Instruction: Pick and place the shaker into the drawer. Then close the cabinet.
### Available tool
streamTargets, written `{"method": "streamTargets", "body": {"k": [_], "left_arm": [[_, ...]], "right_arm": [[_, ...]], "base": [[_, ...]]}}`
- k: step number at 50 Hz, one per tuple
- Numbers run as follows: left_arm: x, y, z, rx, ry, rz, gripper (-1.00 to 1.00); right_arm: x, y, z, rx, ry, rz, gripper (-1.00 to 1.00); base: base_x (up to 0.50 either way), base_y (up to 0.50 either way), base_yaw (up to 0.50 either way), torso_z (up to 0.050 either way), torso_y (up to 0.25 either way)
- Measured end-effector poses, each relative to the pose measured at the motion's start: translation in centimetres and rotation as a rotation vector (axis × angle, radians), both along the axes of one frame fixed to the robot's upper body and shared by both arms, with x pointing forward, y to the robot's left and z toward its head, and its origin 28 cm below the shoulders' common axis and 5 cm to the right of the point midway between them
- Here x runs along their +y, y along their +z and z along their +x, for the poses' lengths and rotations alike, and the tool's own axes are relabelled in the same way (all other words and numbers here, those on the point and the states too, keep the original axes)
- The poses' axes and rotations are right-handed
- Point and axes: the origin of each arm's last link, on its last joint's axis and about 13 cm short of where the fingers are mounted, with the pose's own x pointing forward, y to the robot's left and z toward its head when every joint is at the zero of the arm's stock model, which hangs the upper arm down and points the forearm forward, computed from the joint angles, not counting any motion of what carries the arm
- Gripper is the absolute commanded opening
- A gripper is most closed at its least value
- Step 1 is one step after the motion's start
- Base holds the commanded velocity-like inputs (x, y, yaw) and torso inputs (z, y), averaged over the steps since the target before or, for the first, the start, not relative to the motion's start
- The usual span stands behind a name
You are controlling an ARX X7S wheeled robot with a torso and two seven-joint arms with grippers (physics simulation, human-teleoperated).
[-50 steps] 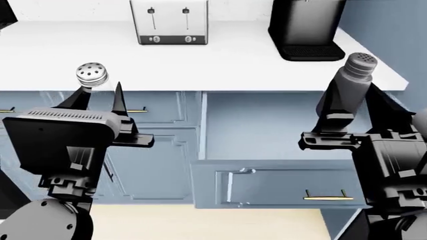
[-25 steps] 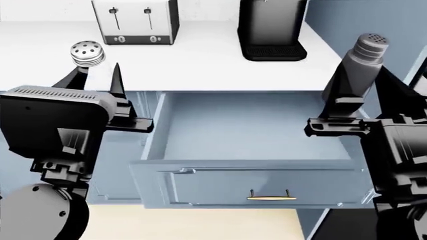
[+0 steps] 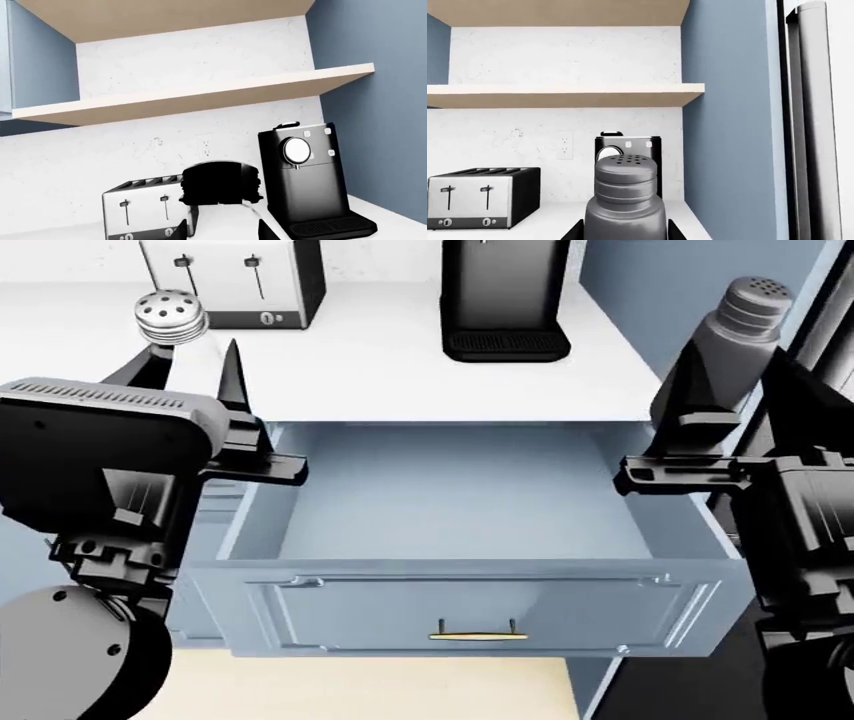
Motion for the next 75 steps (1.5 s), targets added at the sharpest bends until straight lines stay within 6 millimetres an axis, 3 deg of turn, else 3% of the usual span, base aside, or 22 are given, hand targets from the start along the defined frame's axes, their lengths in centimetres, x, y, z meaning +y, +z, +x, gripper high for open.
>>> {"method": "streamTargets", "body": {"k": [33, 45, 60, 75], "left_arm": [[-0.1, 0.7, 0.1, -0.011, -0.001, 0.008, -1.00], [-0.2, 1.1, -0.1, -0.009, -0.002, 0.019, -1.00], [-0.2, 4.7, -0.8, 0.094, -0.058, 0.136, -1.00], [-0.2, 7.5, -0.2, 0.224, -0.128, 0.345, -1.00]], "right_arm": [[0.0, 0.4, -0.1, -0.013, -0.003, -0.004, -1.00], [-0.2, 0.9, -0.3, -0.021, -0.002, -0.007, -1.00], [-1.2, 4.5, -1.0, -0.008, 0.029, -0.107, -1.00], [-1.1, 8.1, -0.8, 0.018, 0.081, -0.317, -1.00]], "base": [[0.38, 0.00, 0.00, 0.000, 0.001], [0.05, 0.00, 0.00, 0.000, 0.001], [0.00, 0.00, 0.00, 0.001, 0.000], [0.00, 0.00, 0.00, 0.000, 0.000]]}}
